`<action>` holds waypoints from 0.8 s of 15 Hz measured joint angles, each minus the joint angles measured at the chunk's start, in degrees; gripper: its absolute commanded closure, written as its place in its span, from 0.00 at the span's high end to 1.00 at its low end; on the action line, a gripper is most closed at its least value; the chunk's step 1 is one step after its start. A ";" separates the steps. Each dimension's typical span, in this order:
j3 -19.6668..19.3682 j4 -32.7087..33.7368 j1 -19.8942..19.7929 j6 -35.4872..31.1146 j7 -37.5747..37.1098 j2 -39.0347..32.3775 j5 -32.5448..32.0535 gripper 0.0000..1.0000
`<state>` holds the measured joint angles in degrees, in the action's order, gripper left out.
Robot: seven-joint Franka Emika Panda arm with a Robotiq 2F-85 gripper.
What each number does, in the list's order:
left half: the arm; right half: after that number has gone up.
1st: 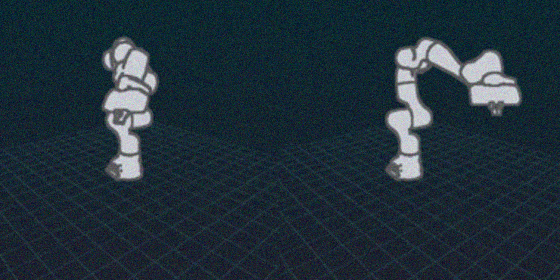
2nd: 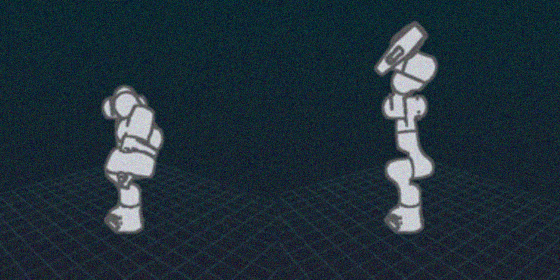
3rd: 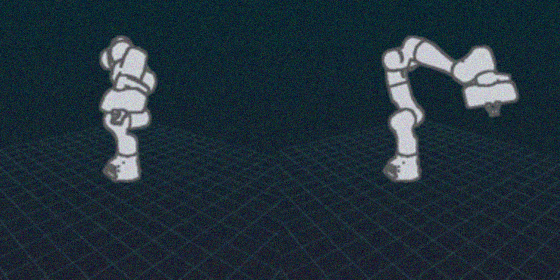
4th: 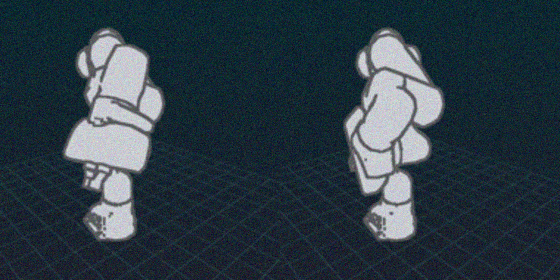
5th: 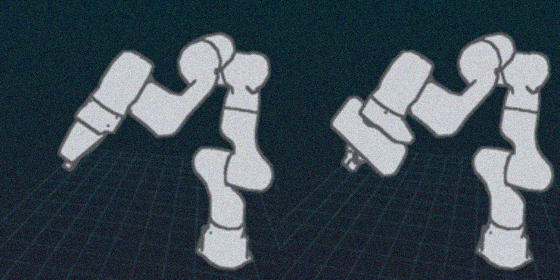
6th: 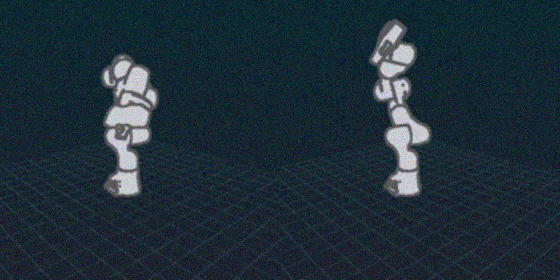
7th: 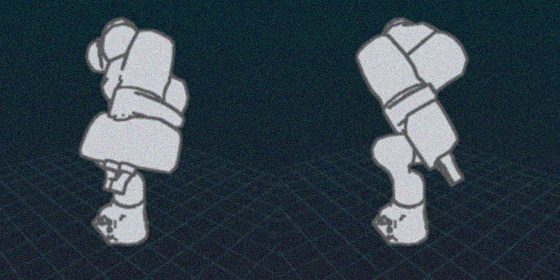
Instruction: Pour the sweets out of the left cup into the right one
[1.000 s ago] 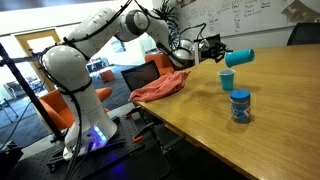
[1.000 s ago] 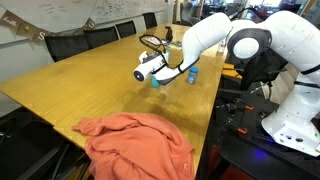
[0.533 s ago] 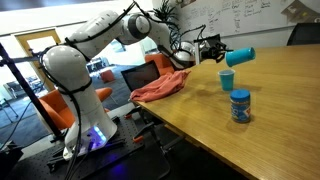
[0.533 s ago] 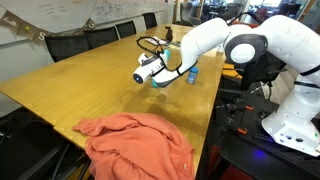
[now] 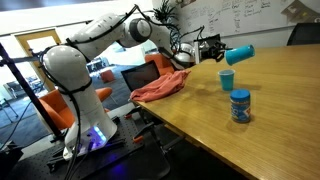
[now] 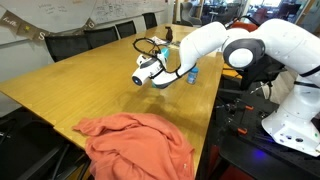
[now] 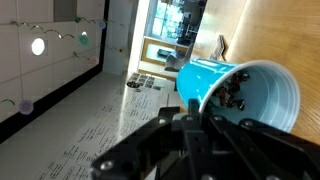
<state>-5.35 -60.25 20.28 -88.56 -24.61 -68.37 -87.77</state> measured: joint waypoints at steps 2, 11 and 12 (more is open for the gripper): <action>0.00 0.67 0.14 0.67 1.69 -0.71 -0.88 0.01; -0.01 2.96 0.92 4.01 7.89 -3.94 -4.25 0.01; -0.02 3.12 0.99 4.30 8.35 -4.09 -4.51 0.01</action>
<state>-5.36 -57.13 21.26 -84.26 -16.26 -72.46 -92.28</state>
